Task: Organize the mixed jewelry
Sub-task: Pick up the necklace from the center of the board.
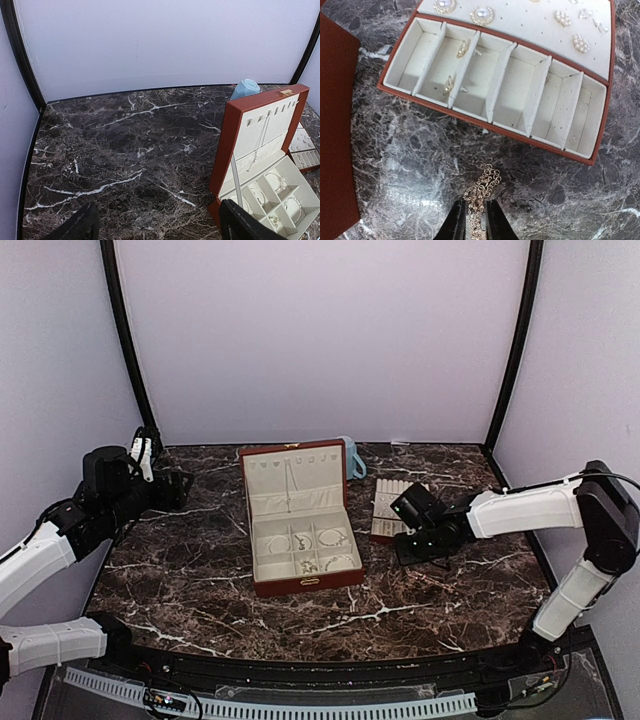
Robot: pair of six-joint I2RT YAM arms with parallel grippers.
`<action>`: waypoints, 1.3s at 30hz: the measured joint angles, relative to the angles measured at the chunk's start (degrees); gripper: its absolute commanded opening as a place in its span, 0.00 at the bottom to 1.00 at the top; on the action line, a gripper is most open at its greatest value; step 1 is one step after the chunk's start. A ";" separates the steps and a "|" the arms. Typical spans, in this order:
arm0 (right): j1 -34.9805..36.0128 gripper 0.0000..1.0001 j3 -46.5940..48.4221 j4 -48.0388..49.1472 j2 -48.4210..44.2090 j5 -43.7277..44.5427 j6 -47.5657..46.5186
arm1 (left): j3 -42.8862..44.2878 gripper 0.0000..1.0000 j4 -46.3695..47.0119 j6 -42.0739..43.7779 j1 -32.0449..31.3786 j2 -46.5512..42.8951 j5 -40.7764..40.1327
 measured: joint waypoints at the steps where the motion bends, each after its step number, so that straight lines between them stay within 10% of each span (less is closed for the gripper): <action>1: 0.00 0.16 -0.31 -0.09 0.07 0.00 0.20 | 0.00 0.85 0.00 0.00 0.00 0.00 0.04; 39: -2.12 0.10 -0.20 0.79 4.61 1.55 2.82 | 0.00 0.85 0.00 -0.02 0.00 -0.20 0.07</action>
